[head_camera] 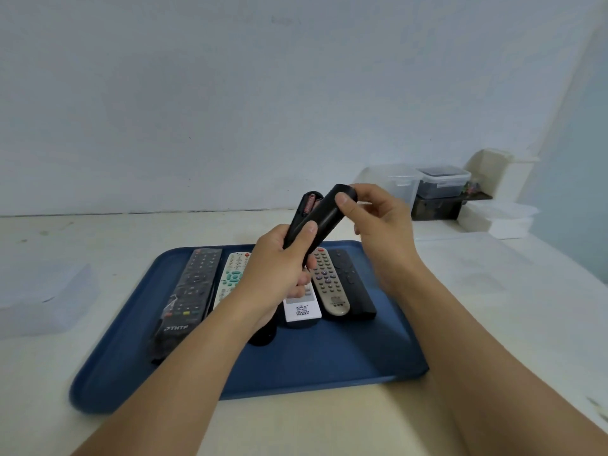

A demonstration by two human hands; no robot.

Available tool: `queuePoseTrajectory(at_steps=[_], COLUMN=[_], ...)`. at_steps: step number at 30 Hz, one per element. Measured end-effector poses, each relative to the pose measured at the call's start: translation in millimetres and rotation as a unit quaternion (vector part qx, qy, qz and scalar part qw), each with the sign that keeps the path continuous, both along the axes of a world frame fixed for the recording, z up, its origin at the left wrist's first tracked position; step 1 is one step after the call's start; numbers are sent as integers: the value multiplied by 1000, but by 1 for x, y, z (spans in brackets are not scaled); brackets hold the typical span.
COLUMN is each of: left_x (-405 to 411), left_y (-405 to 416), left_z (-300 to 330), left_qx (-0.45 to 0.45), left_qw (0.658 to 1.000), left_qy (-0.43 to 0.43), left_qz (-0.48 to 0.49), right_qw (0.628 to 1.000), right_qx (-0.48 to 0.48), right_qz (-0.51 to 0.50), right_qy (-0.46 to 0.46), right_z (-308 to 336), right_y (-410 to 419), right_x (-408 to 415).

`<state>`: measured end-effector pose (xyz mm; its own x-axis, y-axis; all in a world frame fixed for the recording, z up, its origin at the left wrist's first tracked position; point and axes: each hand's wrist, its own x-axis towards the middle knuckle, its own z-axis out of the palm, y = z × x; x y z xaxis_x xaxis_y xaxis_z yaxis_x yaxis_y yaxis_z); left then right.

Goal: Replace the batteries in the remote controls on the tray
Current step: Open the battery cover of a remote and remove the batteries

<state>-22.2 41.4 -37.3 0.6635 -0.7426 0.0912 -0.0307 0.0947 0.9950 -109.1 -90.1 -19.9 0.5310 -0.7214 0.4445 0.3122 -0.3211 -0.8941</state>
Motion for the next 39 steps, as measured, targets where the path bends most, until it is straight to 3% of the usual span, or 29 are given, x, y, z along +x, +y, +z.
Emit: queuePoseTrajectory(at_steps=[2,4,6,11,15,18,26,39], left_x=[4,8,12,6,1,-1,-8,-19], left_y=[0,0,1,3,6,11,21,14], left_z=[2,4,6,6,2,0,6,1], left_qx=[-14,-37,-52,-59,-39,-6,-9,-10], left_qw=[999,996,993,991,994,998,998,997], left_qy=[20,47,73,122,103,55,62,62], left_qz=[27,62,79,0,6,5,-6,-35], right_qw=[993,986,980,929,903,904,862,845], right_qx=[97,139,135,77,62,50,-111,-114], right_qz=[56,89,116,214,256,255,198,182], right_qy=[-34,-2,88,293,340,339,453,489], right_z=[8,15,18,13,13,15,9,-8], right_y=[-2,-8,-11,-2,2,5,16,16], right_x=[-7,-16,-23,-31,-38,-45,-69,-82])
